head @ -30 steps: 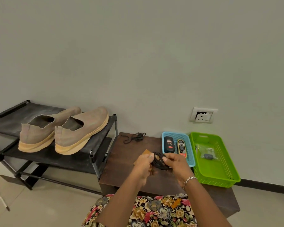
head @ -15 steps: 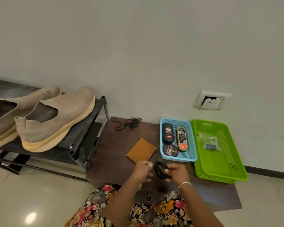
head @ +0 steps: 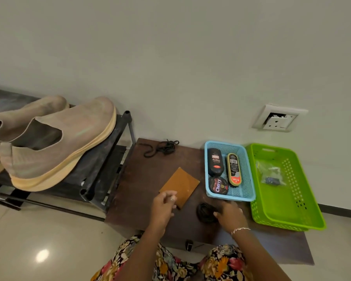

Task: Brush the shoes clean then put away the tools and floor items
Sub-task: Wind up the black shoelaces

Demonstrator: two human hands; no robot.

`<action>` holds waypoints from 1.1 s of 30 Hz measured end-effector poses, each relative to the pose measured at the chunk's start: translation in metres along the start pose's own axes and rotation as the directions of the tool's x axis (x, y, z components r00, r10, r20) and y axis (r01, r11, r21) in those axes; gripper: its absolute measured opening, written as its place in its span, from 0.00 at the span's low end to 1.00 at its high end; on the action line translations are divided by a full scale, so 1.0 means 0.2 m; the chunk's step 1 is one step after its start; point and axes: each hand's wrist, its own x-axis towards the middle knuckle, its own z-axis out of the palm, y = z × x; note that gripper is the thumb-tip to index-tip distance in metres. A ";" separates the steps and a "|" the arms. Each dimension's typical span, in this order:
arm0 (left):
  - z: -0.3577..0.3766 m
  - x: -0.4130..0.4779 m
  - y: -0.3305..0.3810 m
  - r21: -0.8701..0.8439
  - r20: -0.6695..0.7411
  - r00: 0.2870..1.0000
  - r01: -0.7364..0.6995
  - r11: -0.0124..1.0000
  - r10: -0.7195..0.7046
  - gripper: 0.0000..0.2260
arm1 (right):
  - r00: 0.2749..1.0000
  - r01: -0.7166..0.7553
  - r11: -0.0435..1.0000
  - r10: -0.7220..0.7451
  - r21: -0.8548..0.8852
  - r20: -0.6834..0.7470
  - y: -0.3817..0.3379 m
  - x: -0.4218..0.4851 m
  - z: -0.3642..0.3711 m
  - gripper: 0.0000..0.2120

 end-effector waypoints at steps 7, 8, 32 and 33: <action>-0.10 0.15 0.01 -0.082 -0.195 0.975 -0.128 0.988 0.110 0.07 | 0.958 0.285 0.955 -0.283 0.078 -0.039 -0.40 0.02 -0.24 0.08; -0.11 0.17 0.01 -0.105 -0.218 0.970 -0.135 0.985 0.110 0.07 | 0.943 0.330 0.941 -0.324 0.072 -0.078 -0.47 0.09 -0.24 0.08; -0.18 0.06 0.02 0.176 -0.280 0.854 -0.404 0.898 0.439 0.14 | 0.797 0.585 0.607 -0.552 0.538 -0.245 -0.75 0.16 -0.24 0.15; -0.18 0.02 0.05 0.198 -0.290 0.825 -0.445 0.874 0.485 0.15 | 0.788 0.573 0.559 -0.575 0.599 -0.218 -0.73 0.10 -0.27 0.15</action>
